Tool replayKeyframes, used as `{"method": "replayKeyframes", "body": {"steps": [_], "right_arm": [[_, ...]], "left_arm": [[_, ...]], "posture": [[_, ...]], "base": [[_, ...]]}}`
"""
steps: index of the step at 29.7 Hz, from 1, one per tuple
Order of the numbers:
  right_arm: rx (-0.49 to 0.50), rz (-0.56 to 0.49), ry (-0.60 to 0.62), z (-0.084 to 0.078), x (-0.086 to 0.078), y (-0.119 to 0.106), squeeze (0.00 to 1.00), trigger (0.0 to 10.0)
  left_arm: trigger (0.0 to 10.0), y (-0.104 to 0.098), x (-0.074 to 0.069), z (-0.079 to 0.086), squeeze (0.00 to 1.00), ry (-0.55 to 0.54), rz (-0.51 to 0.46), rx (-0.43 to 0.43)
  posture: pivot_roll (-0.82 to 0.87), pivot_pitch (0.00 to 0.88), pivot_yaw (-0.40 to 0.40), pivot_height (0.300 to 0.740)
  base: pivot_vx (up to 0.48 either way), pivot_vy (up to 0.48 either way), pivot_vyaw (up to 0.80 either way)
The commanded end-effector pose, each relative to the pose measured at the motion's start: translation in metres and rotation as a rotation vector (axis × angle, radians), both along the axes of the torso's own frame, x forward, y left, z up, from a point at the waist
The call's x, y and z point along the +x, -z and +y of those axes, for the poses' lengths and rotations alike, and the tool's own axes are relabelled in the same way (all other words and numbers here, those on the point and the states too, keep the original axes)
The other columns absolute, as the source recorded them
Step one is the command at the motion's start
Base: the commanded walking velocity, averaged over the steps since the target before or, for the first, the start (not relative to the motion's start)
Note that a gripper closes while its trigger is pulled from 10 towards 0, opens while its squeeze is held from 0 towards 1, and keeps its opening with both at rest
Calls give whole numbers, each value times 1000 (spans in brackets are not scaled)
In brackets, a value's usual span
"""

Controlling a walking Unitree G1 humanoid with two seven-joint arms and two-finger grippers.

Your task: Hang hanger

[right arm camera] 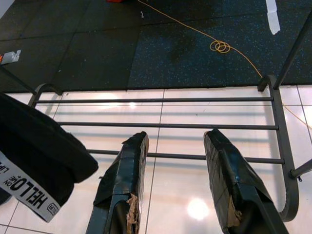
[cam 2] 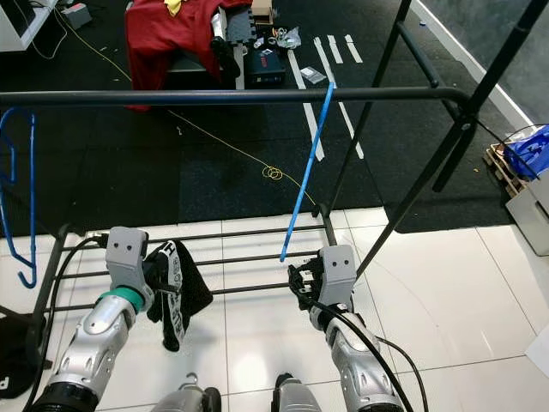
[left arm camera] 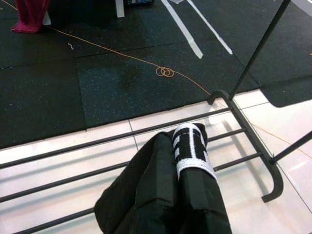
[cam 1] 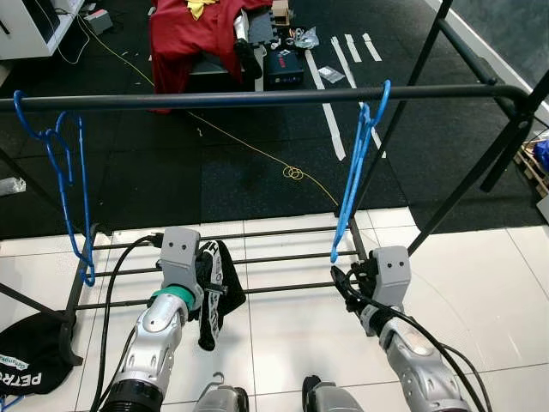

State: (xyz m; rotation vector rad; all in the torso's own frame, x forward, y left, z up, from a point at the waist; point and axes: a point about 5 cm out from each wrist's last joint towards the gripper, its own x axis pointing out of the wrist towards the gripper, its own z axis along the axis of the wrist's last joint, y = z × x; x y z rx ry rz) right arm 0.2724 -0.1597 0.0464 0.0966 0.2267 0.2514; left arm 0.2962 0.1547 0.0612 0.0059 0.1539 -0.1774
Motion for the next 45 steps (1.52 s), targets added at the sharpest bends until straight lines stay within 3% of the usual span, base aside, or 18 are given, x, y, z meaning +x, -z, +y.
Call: {"method": "replayKeyframes", "body": {"steps": [1, 14, 45], "right_arm": [[4, 21, 19, -3, -3, 6, 0, 10000], [15, 12, 25, -3, -2, 7, 0, 10000], [39, 11, 35, -4, -1, 7, 0, 10000]], "left_arm": [[10000, 3, -3, -1, 0, 9, 4, 5], [10000, 2, -2, -1, 0, 21, -3, 8], [10000, 2, -3, 3, 0, 32, 2, 22]], "posture": [[-3, 122, 61, 740], [1, 122, 65, 740], [7, 123, 75, 740]], "base": [[0, 0, 0], [-183, 0, 0], [-335, 0, 0]]}}
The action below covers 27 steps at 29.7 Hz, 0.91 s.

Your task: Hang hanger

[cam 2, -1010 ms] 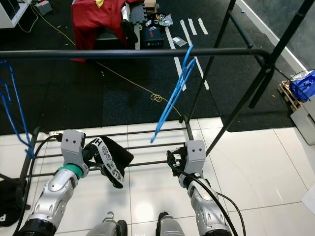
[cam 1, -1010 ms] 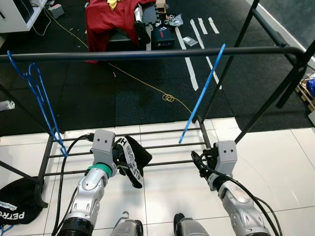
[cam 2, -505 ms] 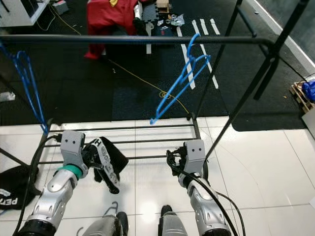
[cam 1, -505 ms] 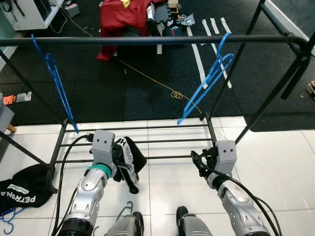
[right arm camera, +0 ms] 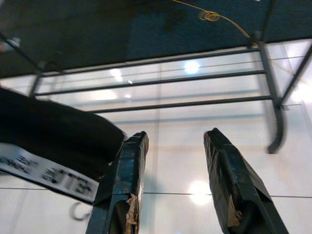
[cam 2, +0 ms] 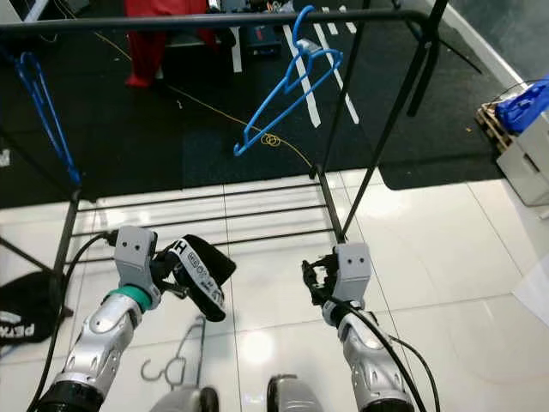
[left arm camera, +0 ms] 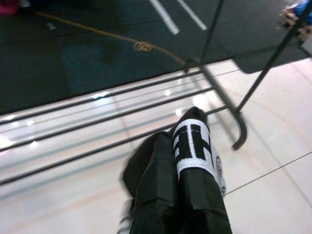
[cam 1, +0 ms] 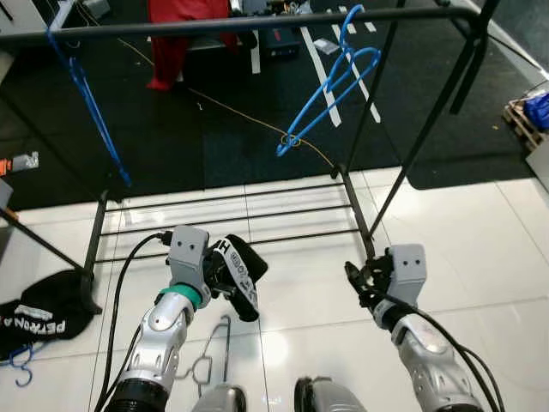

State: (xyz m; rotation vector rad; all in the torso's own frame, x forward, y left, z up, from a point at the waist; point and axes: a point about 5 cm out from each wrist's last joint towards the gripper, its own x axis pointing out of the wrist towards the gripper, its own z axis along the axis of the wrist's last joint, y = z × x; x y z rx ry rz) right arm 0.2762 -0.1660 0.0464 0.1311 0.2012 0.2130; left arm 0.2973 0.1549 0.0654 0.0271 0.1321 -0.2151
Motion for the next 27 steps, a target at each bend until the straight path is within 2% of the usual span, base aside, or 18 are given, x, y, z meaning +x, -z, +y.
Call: {"method": "replayKeyframes", "body": {"steps": [1, 27], "right_arm": [[7, 30, -9, 2, -5, 7, 0, 10000], [39, 41, -1, 4, -7, 11, 0, 10000]], "left_arm": [[10000, 6, -4, 2, 0, -8, 25, 6], [10000, 4, -4, 4, 0, 26, 25, 29]], "posture": [[7, 123, 75, 740], [21, 101, 95, 740]], "base": [[-330, 0, 0], [-324, 0, 0]]}}
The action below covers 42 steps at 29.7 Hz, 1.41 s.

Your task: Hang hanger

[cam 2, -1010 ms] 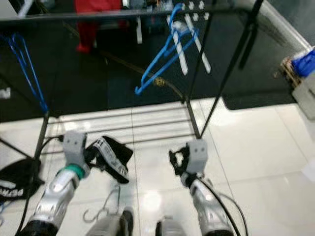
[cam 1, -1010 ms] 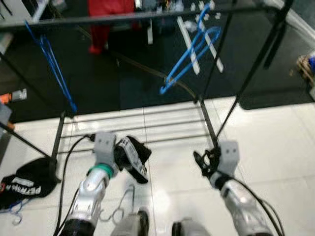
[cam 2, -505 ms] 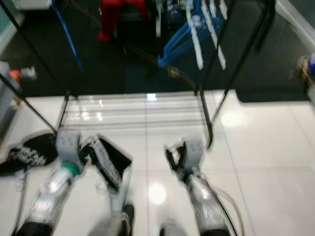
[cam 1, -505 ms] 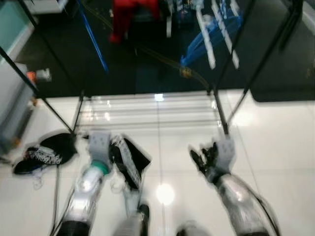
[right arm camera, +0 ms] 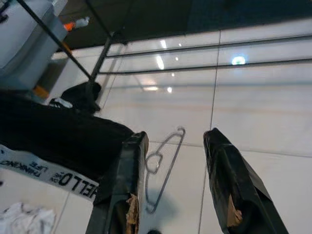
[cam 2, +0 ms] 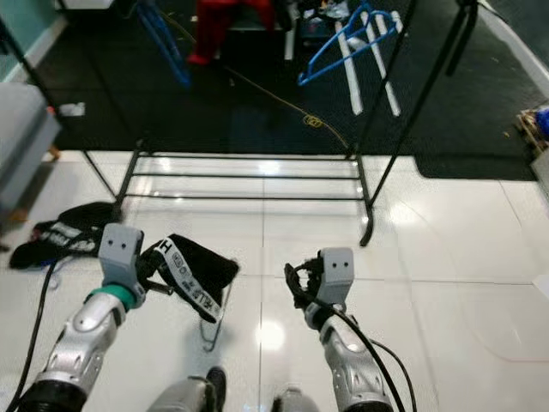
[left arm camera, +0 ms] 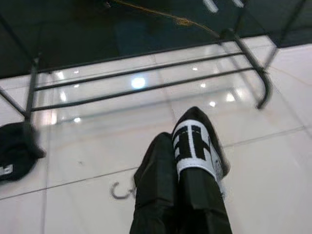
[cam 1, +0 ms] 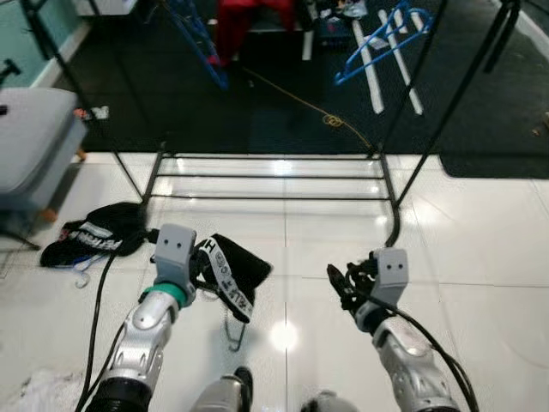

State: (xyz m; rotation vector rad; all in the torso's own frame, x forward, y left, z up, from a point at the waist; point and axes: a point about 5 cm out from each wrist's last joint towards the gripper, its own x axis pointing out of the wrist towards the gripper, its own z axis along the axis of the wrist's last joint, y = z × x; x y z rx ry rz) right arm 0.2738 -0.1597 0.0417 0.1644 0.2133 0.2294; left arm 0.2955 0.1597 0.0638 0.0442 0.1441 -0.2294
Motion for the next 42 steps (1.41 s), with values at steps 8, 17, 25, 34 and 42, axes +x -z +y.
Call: {"method": "replayKeyframes", "body": {"steps": [8, 17, 25, 34, 42], "right_arm": [[18, 28, 21, -1, -5, 7, 0, 10000], [33, 34, 25, 0, -5, 8, 0, 10000], [59, 36, 44, -2, -5, 8, 0, 10000], [47, 20, 46, -3, -3, 5, 0, 10000], [-49, -19, 10, 2, 0, 2, 0, 10000]], "left_arm": [[10000, 4, -3, -3, 0, 52, 35, 17], [10000, 6, -6, -8, 0, 106, 55, 21], [10000, 7, -5, -7, 0, 115, 70, 35], [10000, 7, -5, -5, 0, 91, 77, 27], [10000, 4, 3, 6, 0, -55, 79, -65]], "posture": [[27, 107, 104, 740], [30, 108, 111, 740], [32, 112, 115, 740], [30, 120, 114, 740], [35, 126, 99, 740]], "base": [[-147, 0, 0], [0, 0, 0], [0, 0, 0], [0, 0, 0], [0, 0, 0]]}}
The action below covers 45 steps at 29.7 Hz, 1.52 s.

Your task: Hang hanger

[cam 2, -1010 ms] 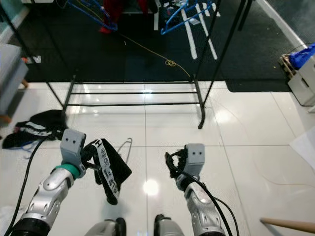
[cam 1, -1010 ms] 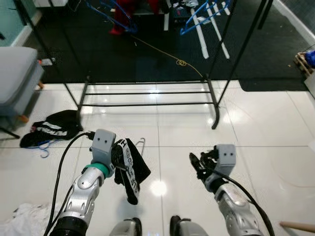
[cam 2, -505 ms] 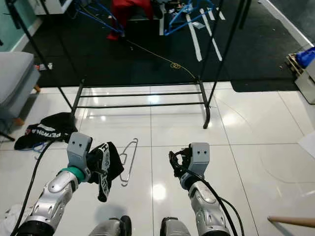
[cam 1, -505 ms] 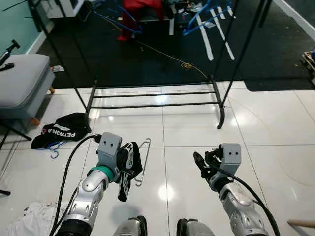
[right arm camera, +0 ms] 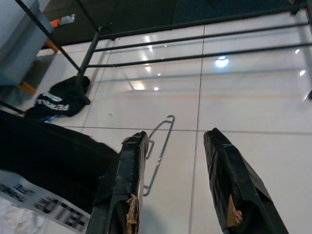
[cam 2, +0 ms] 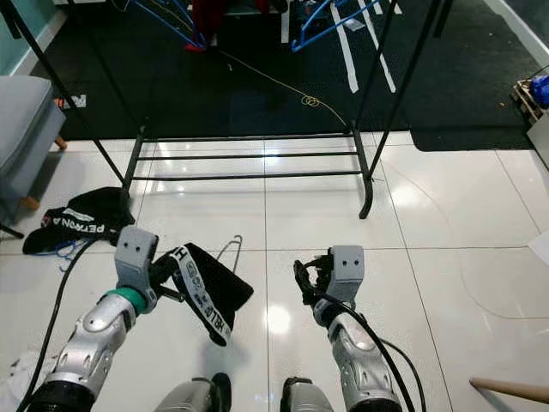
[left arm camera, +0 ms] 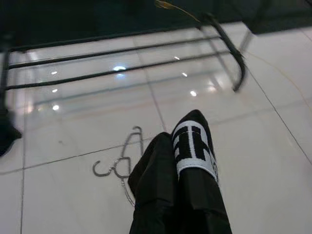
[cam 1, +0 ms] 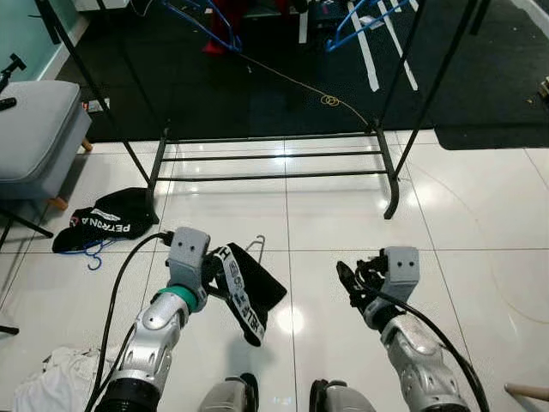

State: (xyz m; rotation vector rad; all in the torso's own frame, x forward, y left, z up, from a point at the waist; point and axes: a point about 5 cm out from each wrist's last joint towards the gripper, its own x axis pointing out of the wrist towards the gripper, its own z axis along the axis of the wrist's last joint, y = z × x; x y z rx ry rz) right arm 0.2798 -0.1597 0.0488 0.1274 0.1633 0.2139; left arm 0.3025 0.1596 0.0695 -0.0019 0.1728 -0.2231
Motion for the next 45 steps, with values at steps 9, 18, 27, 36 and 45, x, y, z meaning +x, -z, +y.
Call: {"method": "replayKeyframes", "body": {"steps": [9, 18, 27, 36, 45], "right_arm": [[-26, 32, -35, 12, 0, 9, 0, 10000], [-35, 28, -33, 11, 1, 9, 0, 10000], [-27, 25, -11, 8, 3, 9, 0, 10000], [-26, 22, -4, 7, 3, 9, 0, 10000], [-12, 25, 10, 6, 5, 10, 0, 10000]], "left_arm": [[10000, 9, -5, 9, 0, -72, 42, -10], [10000, 8, -8, 9, 0, -79, 31, -5], [10000, 4, -7, 8, 0, -67, 21, 10], [10000, 4, -6, 4, 0, -58, 20, 11], [10000, 9, -9, 3, 0, -50, 58, 20]], "posture": [[49, 128, 81, 740], [55, 132, 73, 740], [52, 133, 82, 740], [49, 128, 86, 740], [51, 111, 91, 740]], "base": [[0, 0, 533], [0, 0, 800], [0, 0, 800], [0, 0, 800], [0, 0, 800]]}}
